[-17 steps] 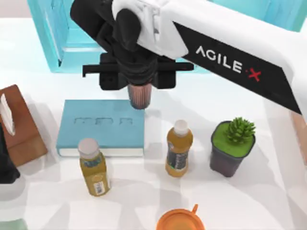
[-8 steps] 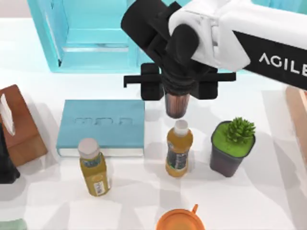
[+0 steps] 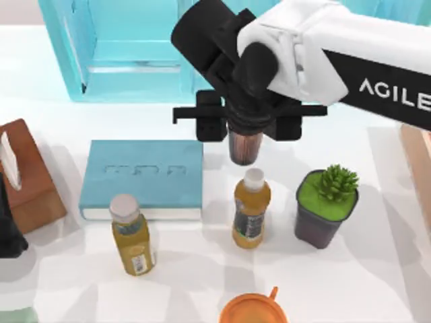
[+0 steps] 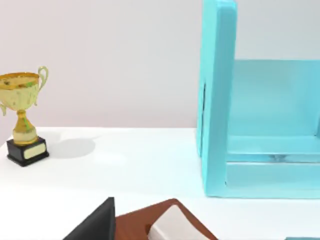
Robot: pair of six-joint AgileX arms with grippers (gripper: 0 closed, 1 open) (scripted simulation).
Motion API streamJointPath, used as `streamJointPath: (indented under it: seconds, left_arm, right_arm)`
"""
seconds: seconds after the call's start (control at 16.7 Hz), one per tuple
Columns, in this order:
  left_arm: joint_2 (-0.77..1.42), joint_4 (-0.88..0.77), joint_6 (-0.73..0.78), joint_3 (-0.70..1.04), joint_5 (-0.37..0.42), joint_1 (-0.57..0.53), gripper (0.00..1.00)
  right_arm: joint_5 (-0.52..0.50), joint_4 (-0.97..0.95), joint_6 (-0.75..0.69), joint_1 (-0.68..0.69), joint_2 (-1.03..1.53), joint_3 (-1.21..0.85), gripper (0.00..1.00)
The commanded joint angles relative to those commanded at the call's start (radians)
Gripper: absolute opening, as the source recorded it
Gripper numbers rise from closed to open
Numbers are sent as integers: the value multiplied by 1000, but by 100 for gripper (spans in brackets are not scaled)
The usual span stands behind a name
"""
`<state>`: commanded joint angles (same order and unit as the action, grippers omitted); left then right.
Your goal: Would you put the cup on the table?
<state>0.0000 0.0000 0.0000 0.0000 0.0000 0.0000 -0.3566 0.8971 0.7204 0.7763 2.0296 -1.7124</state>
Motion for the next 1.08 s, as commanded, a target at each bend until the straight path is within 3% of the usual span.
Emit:
streamJointPath:
  seconds: [0.3, 0.6, 1.08]
  left_arm:
    - [0, 0, 0, 0, 0, 0, 100]
    - [0, 0, 0, 0, 0, 0, 100]
    - [0, 0, 0, 0, 0, 0, 100]
  right_arm:
    - [8, -136, -20, -24, 56, 79, 0]
    - [10, -156, -23, -29, 65, 90, 0]
    - [10, -156, -23, -29, 65, 90, 60]
